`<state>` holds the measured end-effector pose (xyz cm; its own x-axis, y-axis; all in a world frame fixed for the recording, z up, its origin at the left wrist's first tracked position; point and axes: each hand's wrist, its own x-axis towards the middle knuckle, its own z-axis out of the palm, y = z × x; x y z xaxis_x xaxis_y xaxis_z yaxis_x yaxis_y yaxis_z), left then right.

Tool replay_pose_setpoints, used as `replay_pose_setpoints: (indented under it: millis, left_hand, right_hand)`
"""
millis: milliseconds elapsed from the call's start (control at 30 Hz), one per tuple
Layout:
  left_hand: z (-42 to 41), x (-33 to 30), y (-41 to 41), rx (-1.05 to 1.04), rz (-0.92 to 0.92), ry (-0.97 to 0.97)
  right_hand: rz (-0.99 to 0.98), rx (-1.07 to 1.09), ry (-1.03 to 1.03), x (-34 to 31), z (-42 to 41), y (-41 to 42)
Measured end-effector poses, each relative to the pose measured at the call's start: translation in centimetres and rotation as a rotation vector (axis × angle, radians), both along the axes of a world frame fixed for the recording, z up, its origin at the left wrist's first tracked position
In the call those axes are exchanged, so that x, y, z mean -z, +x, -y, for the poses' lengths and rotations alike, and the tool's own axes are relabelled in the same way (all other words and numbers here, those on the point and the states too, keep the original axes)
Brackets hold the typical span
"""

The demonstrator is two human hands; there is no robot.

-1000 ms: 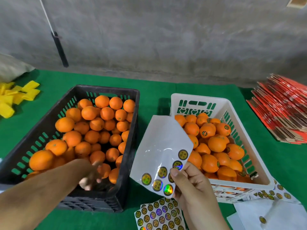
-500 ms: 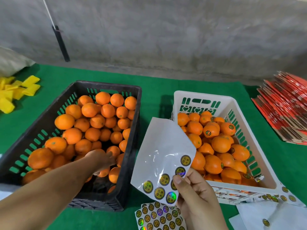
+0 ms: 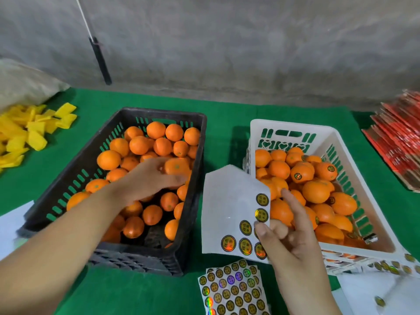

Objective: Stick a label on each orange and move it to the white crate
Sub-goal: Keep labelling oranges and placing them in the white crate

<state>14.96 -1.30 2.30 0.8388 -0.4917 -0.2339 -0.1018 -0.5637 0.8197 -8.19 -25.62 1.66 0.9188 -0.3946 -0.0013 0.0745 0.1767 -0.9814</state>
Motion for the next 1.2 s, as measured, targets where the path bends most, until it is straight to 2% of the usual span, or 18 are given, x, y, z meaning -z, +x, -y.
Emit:
replay_pose_setpoints:
  millis: [67,133,233,333,467,567,700,800,933,1200]
  left_hand:
    - [-0.2,-1.3,-2.9,0.000,-0.281,-0.550]
    - [-0.3,-0.8,-6.6,0.074,-0.554,-0.925]
    - [1.8,1.2,-12.2,0.238,-0.726,-1.115]
    - [4.5,1.4,-15.8,0.270,-0.655,-1.238]
    - [5.5,-0.6,-18.8,0.003,-0.591,-1.152]
    - [5.3,-2.2,-20.0,-0.029,-0.538,-1.104]
    - [4.4,-2.8,-20.1,-0.105,-0.366,-0.895]
    - [3.6,-3.2,-20.3,-0.089,-0.236,-0.772]
    - [2.8,-3.7,-20.4,-0.001,-0.050,-0.640]
    - [2.3,-4.1,-20.2,0.135,0.029,-0.586]
  right_hand:
    - [0.053,0.026,-0.125,-0.9,-0.2,-0.1]
    - [0.080,0.011,-0.223,-1.8,-0.5,-0.2]
    - [0.101,-0.043,-0.233,-2.7,-1.0,-0.7]
    - [0.118,-0.076,-0.276,-3.1,-1.3,-1.0]
    - [0.118,-0.016,-0.282,-3.7,-1.5,-1.7]
    - [0.086,-0.023,-0.337,-4.3,-1.1,-2.3]
    - [0.091,-0.086,-0.410,-5.2,-0.2,-2.6]
    - [0.062,-0.121,-0.499,-6.1,0.5,-2.7]
    - [-0.019,-0.274,-0.560,-7.1,1.8,-2.8]
    - [-0.034,-0.337,-0.617,-8.2,2.3,-3.3]
